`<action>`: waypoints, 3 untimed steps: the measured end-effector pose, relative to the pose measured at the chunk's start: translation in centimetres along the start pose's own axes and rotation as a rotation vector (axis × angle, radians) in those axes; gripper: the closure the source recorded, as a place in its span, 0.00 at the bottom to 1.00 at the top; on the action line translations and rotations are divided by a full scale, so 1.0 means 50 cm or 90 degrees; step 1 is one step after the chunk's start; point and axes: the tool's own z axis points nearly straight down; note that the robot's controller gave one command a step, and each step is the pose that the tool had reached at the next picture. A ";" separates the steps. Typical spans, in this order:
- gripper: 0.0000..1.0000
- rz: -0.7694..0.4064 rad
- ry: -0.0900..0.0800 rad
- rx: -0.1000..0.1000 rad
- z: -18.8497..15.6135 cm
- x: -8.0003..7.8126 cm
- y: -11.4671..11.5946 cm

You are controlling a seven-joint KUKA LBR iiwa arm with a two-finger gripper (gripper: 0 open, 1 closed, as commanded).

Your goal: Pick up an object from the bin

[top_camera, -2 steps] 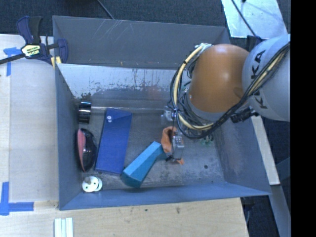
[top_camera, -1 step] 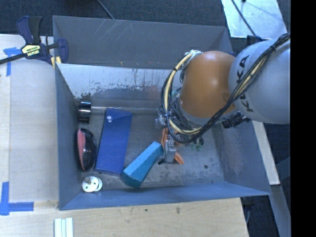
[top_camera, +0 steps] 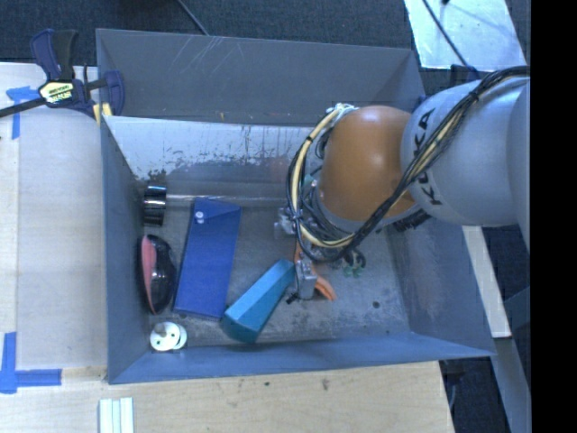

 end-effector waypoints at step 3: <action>1.00 0.051 0.004 0.002 0.089 0.047 0.056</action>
Offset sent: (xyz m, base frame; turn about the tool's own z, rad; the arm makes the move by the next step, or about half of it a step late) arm -0.0249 0.0283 -0.0451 0.0816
